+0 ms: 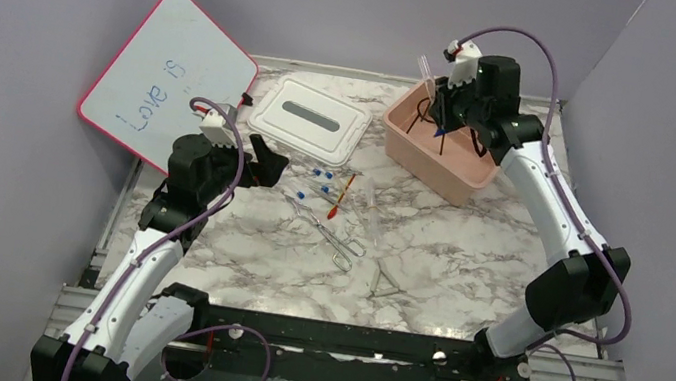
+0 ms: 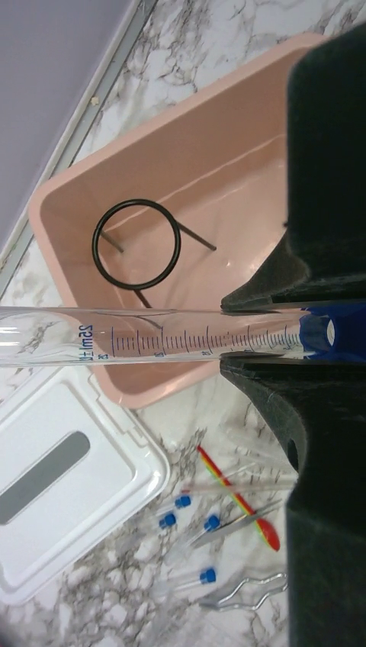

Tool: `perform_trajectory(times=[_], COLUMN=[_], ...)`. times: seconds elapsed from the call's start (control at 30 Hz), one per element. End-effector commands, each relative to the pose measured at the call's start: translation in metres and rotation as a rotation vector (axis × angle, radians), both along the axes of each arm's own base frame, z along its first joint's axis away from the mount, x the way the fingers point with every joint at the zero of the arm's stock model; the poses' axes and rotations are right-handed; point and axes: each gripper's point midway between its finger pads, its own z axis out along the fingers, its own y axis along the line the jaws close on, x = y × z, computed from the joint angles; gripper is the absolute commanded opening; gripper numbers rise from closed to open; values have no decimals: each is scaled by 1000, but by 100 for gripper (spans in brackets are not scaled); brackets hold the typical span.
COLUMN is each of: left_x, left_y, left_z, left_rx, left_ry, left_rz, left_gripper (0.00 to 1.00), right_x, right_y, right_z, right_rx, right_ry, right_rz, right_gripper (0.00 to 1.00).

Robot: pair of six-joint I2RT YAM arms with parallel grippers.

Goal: Organize the chemistry lab equipment

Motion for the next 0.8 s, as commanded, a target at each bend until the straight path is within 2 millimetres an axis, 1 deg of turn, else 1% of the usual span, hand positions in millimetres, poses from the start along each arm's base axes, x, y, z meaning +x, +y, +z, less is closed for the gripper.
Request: perform_trajectory(times=[0.0, 0.1, 0.17, 0.23, 0.33, 0.43, 0.57, 0.7, 0.77], left_x=[0, 0, 1, 1, 1, 2, 4, 6, 7], left_y=[0, -1, -2, -3, -3, -2, -1, -2, -2], left_z=[15, 14, 13, 13, 11, 9, 4, 0, -1], left_rx=[-3, -5, -7, -7, -6, 0, 6, 8, 9], left_ry=[-48, -44, -38, -37, -31, -24, -10, 4, 9], left_rz=[4, 0, -6, -11, -10, -5, -1, -2, -2], left_gripper=[99, 99, 99, 99, 99, 99, 99, 99, 99], right_x=[1, -4, -3, 2, 12, 16, 21, 11, 5], right_y=[-6, -17, -26, -31, -33, -33, -42, -48, -50], right_z=[-8, -28, -39, -50, -65, -90, -112, -126, -137], right_rx=[-86, -157, -180, -205, -223, -246, -275, -271, -287], right_ry=[-7, 26, 48, 60, 77, 143, 194, 249, 277], right_rz=[156, 218, 216, 204, 186, 209, 215, 287, 324], right_gripper=[12, 10, 10, 11, 11, 10, 10, 10, 10])
